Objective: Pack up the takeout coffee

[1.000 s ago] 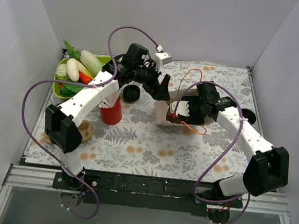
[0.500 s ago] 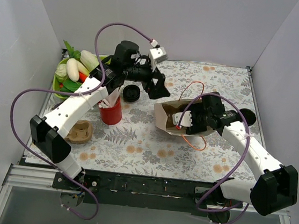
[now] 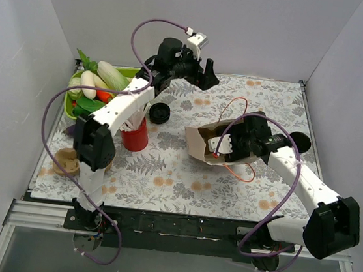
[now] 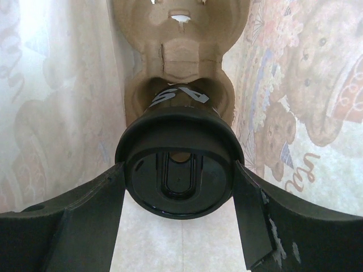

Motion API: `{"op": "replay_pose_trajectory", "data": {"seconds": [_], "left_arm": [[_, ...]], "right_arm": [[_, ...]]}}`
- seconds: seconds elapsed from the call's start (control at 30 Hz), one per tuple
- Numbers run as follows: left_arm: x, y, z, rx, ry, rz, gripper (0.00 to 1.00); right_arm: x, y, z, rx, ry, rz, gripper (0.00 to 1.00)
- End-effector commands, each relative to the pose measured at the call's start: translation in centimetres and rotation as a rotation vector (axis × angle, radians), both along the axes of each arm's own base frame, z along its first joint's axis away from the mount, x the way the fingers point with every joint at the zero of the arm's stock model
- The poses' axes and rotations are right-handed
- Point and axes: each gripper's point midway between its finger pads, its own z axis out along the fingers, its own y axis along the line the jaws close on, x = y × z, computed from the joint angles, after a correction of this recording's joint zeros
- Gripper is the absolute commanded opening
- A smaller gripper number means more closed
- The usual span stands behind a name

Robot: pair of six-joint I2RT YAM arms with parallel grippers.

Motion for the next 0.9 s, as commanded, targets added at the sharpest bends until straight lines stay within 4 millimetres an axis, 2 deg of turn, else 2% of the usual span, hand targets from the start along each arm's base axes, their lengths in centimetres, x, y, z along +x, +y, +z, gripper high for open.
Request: {"op": "replay_pose_trajectory", "data": {"seconds": [0.0, 0.03, 0.13, 0.17, 0.27, 0.33, 0.53, 0.87], "left_arm": [[4.8, 0.1, -5.4, 0.02, 0.158, 0.099, 0.96], [5.7, 0.1, -7.0, 0.028, 0.178, 0.105, 0.96], [6.8, -0.1, -9.6, 0.042, 0.211, 0.073, 0.96], [7.4, -0.5, -11.3, 0.053, 0.233, 0.059, 0.96], [6.9, -1.7, -14.1, 0.065, 0.293, -0.026, 0.95], [6.1, -2.5, -14.9, 0.048, 0.326, -0.086, 0.95], [5.4, -3.7, -18.6, 0.038, 0.41, -0.149, 0.95], [3.9, -4.0, -23.4, 0.077, 0.504, -0.199, 0.94]], "right_arm": [[1.3, 0.7, 1.0, 0.008, -0.043, 0.013, 0.01], [1.3, 0.7, 0.8, 0.005, -0.034, 0.011, 0.01], [1.5, 0.6, 0.9, 0.008, -0.019, 0.005, 0.01], [1.5, 0.7, 0.8, 0.01, -0.015, 0.007, 0.01], [1.8, 1.0, 0.9, 0.017, -0.015, 0.013, 0.01], [2.2, 1.2, 1.1, 0.022, -0.018, 0.014, 0.01], [3.2, 1.8, 1.1, 0.018, -0.007, 0.031, 0.01], [4.8, 2.5, 0.6, 0.039, 0.001, 0.059, 0.01]]}}
